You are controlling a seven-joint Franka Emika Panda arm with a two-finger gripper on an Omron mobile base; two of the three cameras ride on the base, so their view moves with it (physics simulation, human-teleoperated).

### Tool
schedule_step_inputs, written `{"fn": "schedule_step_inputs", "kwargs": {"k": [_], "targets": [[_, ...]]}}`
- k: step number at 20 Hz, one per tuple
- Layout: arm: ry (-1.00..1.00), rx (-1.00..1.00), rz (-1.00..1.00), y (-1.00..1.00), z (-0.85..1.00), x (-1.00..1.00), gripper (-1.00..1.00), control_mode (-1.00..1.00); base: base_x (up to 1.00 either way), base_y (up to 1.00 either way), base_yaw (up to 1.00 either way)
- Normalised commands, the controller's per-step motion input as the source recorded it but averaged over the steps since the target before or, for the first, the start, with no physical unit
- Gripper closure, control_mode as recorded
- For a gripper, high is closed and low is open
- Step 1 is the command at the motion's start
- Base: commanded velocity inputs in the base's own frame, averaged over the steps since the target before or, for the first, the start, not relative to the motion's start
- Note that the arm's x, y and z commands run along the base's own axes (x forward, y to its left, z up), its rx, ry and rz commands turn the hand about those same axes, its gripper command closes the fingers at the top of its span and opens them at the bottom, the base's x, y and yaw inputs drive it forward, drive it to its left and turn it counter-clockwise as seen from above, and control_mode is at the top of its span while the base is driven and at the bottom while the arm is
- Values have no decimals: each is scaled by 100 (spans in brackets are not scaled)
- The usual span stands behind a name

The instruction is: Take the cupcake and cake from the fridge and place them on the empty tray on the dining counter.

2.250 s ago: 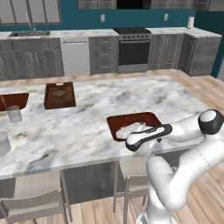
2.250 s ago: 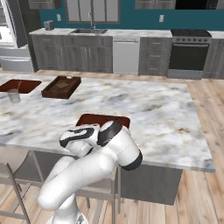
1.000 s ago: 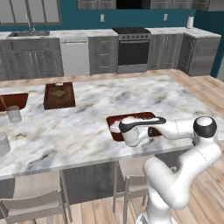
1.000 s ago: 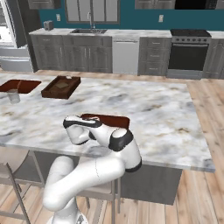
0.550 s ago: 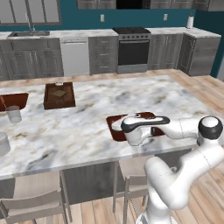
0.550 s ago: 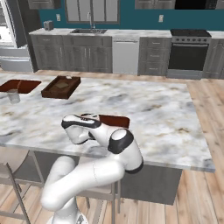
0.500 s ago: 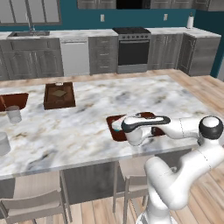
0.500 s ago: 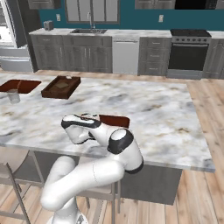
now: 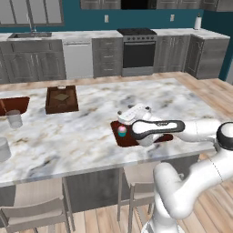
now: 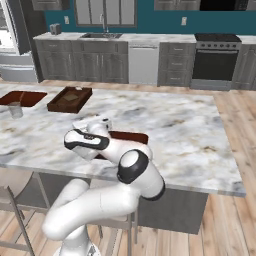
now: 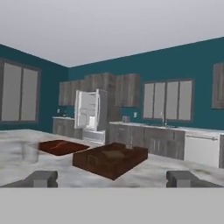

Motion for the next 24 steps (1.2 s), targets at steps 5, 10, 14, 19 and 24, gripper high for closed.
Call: {"fn": "schedule_step_inputs", "kwargs": {"k": [5, 10, 14, 19, 24], "targets": [[-10, 0, -3, 11, 100, -13, -100, -100, 0, 0, 0], [4, -2, -9, 14, 100, -3, -100, -100, 0, 0, 0], [31, -9, -19, 2, 100, -19, -100, -100, 0, 0, 0], [43, -8, -22, 0, 100, -31, -100, -100, 0, 0, 0], [43, -6, -22, 0, 100, -40, -100, -100, 0, 0, 0]]}}
